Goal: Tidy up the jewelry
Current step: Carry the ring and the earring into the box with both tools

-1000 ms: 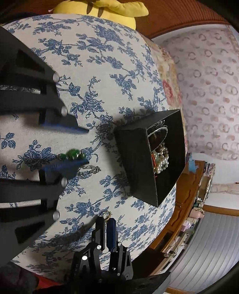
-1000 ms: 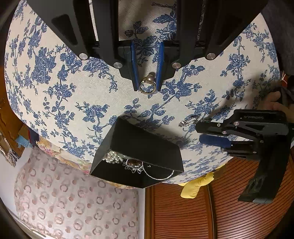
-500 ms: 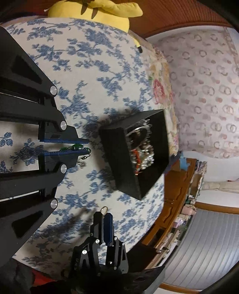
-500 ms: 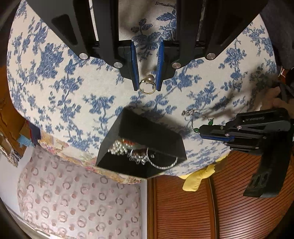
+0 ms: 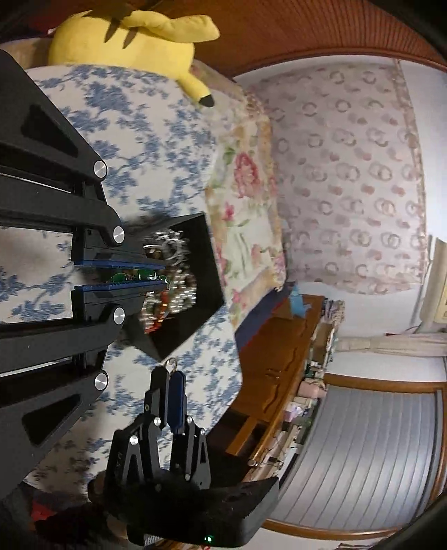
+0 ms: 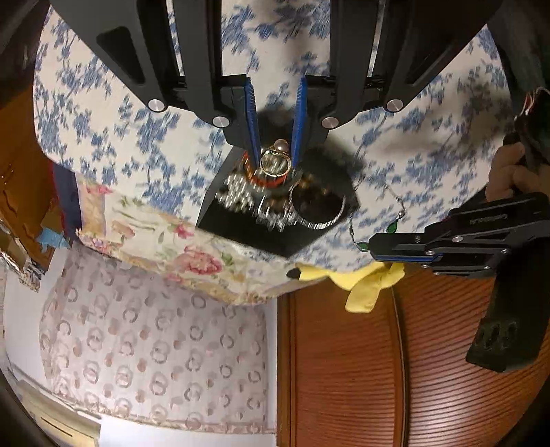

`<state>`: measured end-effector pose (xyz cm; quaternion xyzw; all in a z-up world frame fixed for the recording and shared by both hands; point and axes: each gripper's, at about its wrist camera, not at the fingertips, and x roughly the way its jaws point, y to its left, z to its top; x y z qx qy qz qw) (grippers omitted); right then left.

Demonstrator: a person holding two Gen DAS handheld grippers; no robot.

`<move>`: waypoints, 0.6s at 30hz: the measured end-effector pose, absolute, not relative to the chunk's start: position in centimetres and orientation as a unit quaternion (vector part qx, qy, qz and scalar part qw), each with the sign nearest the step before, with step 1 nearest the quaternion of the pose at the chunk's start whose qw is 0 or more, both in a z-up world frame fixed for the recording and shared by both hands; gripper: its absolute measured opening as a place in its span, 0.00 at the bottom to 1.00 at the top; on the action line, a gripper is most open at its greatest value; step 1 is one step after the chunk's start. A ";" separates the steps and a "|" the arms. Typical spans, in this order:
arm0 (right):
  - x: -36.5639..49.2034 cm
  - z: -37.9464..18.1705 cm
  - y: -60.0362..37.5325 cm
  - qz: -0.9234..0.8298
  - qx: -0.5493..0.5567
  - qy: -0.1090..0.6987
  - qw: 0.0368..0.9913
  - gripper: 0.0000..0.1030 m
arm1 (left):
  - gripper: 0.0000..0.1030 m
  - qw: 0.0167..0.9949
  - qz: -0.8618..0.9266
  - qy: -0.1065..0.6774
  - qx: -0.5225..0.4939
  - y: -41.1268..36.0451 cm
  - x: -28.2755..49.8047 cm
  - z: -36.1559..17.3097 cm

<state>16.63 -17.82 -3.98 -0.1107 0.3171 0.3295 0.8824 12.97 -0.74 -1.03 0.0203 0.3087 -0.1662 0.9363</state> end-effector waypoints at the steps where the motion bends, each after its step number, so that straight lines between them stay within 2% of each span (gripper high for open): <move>1: 16.9 -3.9 -17.8 0.329 -0.109 0.316 0.883 0.20 | 0.05 0.937 -0.166 0.306 0.021 -0.8 13.3 -0.8; 16: 20.8 -5.8 -16.6 0.331 -0.083 0.336 0.878 0.21 | 0.05 0.940 -0.150 0.305 0.024 -1.6 18.0 -0.8; 18: 20.9 -5.9 -16.7 0.331 -0.080 0.336 0.878 0.25 | 0.05 0.940 -0.147 0.307 0.023 -1.6 18.6 -1.0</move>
